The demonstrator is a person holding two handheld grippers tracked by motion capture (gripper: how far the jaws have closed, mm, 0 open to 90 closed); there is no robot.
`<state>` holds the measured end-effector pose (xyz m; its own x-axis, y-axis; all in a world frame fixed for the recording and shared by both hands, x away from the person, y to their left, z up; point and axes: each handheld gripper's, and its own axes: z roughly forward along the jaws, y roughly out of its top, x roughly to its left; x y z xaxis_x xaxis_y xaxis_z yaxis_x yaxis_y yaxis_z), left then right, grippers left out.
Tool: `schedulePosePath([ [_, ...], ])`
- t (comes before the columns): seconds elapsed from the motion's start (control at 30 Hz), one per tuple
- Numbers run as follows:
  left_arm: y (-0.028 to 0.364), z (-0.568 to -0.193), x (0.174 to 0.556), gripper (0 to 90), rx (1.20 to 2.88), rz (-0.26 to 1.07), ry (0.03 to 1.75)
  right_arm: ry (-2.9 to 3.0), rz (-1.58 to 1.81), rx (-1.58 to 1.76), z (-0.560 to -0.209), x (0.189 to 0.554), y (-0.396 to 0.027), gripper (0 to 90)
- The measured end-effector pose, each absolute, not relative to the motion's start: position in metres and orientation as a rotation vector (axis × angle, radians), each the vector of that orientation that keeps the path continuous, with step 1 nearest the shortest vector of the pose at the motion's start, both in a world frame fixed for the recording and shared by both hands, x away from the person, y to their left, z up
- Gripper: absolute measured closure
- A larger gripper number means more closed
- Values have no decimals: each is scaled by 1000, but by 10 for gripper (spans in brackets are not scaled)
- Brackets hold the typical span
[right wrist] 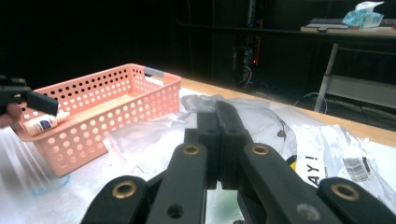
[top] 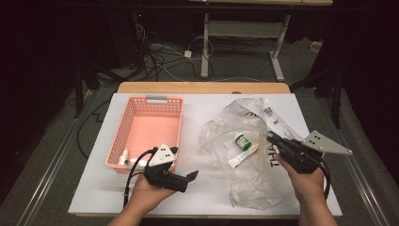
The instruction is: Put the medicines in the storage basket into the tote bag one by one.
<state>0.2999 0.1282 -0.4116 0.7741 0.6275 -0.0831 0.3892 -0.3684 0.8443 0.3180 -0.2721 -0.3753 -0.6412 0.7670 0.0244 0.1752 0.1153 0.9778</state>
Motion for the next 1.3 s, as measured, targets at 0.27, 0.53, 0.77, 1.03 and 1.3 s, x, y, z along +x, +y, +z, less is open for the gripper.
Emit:
schedulePosePath([
  [0.27, 160, -409, 309, 0, 1978, 330, 846, 1907, 1532, 917, -377, 321, -271, 900],
  [0.53, 200, -404, 313, 63, 1928, 401, 940, 1903, 1543, 916, -377, 319, -274, 900],
  [0.77, 244, -409, 321, 164, 1886, 416, 1039, 1905, 1542, 922, -378, 320, -273, 900],
  [1.03, 275, -410, 320, 282, 1840, 426, 1099, 1926, 1534, 915, -381, 320, -271, 900],
  [1.3, 287, -413, 321, 497, 1811, 441, 1201, 1920, 1547, 909, -379, 317, -272, 900],
])
